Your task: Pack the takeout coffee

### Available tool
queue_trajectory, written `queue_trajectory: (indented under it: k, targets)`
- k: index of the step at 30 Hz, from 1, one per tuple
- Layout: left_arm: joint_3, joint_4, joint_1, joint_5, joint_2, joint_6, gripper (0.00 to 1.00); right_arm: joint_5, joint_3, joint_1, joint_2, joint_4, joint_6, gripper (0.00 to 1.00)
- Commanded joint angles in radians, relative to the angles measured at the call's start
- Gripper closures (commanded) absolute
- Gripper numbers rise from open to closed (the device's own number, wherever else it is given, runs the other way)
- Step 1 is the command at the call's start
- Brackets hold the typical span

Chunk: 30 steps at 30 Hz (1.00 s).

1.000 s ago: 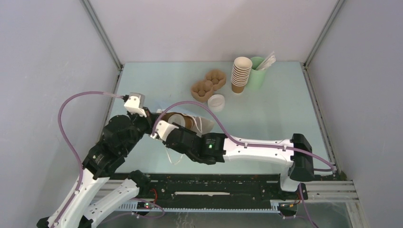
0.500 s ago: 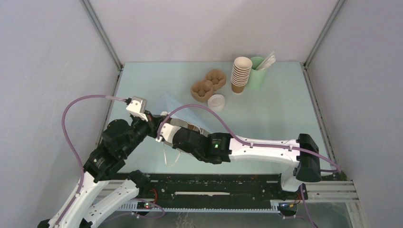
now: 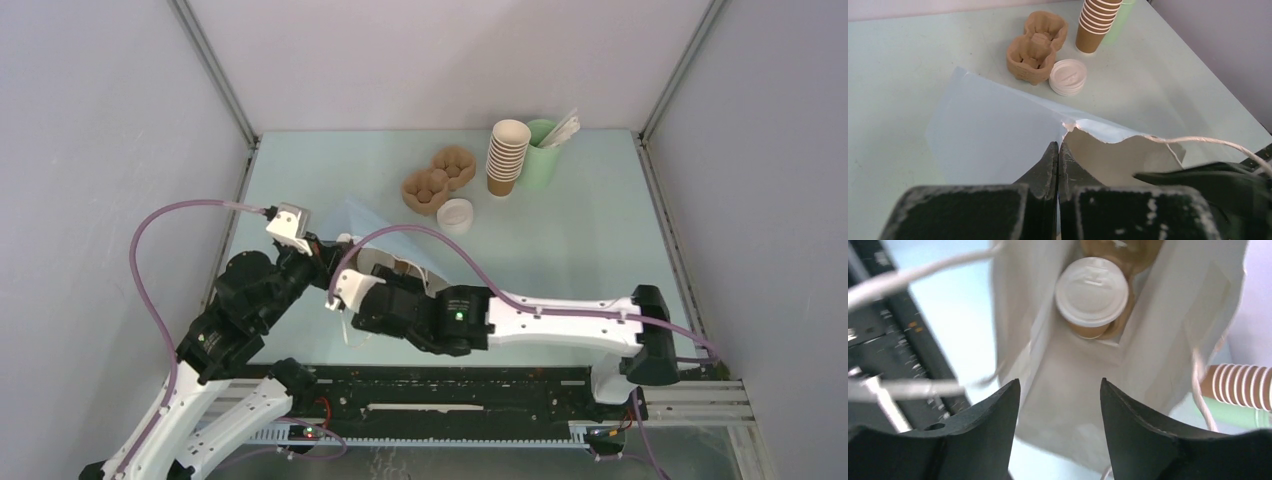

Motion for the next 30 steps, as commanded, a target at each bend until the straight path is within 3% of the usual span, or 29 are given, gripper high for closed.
queue_trajectory:
  k: [1,4,5,8,10,21,26,30]
  targets:
    - [0.0,0.021,-0.001,-0.006,0.01,-0.016,1.0,-0.12,0.012,0.057,-0.167,-0.062,0.134,0.29]
    - [0.0,0.021,-0.001,0.002,0.006,-0.024,1.0,-0.161,-0.053,0.046,-0.217,0.012,0.138,0.3]
    - [-0.001,0.021,-0.001,0.005,0.003,-0.026,1.0,-0.15,-0.059,0.037,-0.218,0.03,0.131,0.36]
    - [0.003,0.02,-0.001,0.012,0.005,-0.027,1.0,-0.125,-0.024,0.022,-0.17,0.06,0.11,0.64]
    - [0.009,0.016,-0.001,0.022,0.008,-0.027,1.0,-0.128,0.01,0.015,-0.132,0.071,0.096,0.74]
    - [0.017,0.012,-0.002,0.039,0.018,-0.024,1.0,-0.102,0.141,0.004,0.016,0.047,0.117,0.68]
    - [0.013,0.012,-0.003,0.037,0.008,-0.02,1.0,-0.027,0.099,-0.037,0.033,0.073,0.12,0.82]
    - [0.016,0.011,-0.003,0.045,0.007,-0.016,1.0,-0.012,0.018,-0.04,0.039,0.152,0.046,0.81]
